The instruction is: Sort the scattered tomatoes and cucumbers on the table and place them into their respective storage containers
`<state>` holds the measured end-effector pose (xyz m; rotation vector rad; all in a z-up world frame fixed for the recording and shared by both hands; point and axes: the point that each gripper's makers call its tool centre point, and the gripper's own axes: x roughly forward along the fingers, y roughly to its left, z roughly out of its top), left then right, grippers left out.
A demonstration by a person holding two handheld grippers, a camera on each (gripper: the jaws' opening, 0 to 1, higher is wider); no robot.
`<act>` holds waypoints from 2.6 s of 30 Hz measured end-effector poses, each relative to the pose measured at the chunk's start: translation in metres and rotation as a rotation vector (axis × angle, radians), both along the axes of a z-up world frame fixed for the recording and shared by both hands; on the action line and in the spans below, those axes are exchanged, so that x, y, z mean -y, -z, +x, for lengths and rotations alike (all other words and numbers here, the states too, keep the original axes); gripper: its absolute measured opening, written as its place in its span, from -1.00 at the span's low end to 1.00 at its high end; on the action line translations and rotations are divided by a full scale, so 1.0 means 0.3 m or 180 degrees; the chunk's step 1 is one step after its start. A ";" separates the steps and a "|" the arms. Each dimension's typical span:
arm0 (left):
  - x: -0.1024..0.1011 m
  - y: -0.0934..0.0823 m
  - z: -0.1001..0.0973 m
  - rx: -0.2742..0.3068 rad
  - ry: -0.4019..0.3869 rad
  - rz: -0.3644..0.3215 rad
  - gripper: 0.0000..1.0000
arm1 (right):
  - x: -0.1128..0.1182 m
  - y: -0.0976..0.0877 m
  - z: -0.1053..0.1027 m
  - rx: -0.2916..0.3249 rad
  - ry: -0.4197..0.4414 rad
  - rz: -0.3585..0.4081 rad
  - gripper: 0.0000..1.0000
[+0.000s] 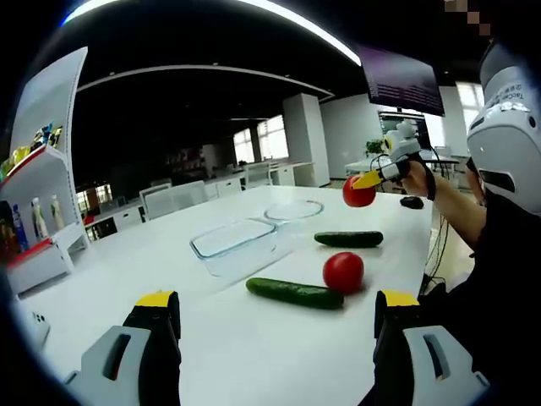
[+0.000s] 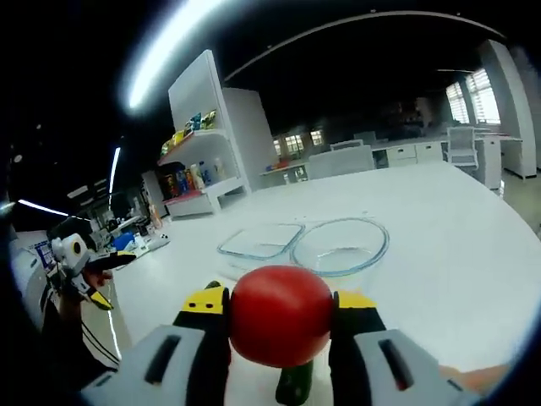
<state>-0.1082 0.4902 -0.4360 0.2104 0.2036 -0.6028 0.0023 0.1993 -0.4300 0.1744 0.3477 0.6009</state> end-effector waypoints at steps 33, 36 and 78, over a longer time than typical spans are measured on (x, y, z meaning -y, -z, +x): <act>-0.003 0.016 0.003 -0.0018 -0.0016 -0.0029 0.90 | 0.020 -0.090 0.045 0.0168 0.0113 0.0198 -0.20; 0.001 0.015 0.002 -0.0016 -0.0003 -0.0037 0.90 | 0.012 -0.097 0.063 0.0185 0.0105 0.0199 -0.20; -0.062 -0.004 -0.002 0.0027 -0.0139 -0.0024 0.90 | -0.089 -0.026 0.601 -0.0189 0.0193 0.0784 -0.23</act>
